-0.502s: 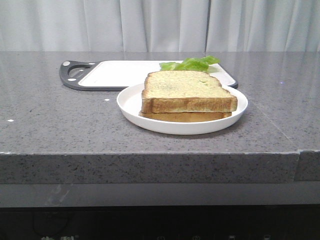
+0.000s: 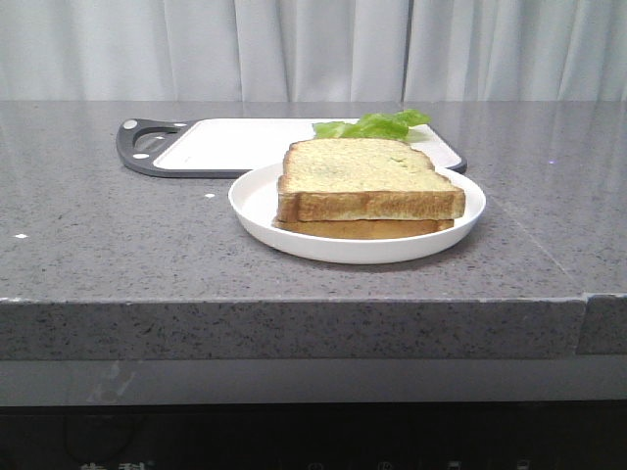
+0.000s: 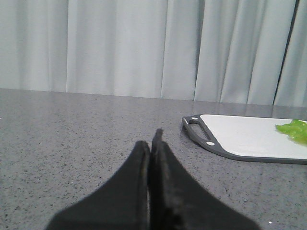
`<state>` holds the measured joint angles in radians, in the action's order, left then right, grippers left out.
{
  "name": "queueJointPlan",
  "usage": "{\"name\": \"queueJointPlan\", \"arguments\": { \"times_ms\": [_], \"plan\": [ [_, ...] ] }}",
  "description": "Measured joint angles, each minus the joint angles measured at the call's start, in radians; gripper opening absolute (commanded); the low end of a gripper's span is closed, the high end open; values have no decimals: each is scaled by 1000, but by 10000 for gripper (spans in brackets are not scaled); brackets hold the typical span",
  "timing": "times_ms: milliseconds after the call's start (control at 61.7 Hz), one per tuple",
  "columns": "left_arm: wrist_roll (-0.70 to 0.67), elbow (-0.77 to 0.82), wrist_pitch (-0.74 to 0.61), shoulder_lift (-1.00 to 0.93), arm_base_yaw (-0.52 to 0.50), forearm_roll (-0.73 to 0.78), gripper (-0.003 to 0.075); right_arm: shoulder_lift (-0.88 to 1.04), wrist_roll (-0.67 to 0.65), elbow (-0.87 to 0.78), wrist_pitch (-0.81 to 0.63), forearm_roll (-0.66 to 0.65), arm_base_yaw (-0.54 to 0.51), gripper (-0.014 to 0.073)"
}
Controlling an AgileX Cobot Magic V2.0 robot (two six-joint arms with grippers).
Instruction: Left arm grabs bread, right arm adds lettuce
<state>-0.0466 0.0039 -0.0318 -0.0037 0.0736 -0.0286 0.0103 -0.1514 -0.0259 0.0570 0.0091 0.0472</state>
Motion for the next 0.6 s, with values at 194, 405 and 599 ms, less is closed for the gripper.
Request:
{"name": "queueJointPlan", "arguments": {
  "times_ms": [194,405,599],
  "plan": [
    [0,0,0,0,0,0,-20,0,0,0,0,0,0,-118],
    [0,0,-23,0,0,0,-20,0,0,0,-10,0,0,-118],
    [0,-45,-10,0,0,-13,-20,0,0,19,-14,-1,0,-118]
  ]
}}
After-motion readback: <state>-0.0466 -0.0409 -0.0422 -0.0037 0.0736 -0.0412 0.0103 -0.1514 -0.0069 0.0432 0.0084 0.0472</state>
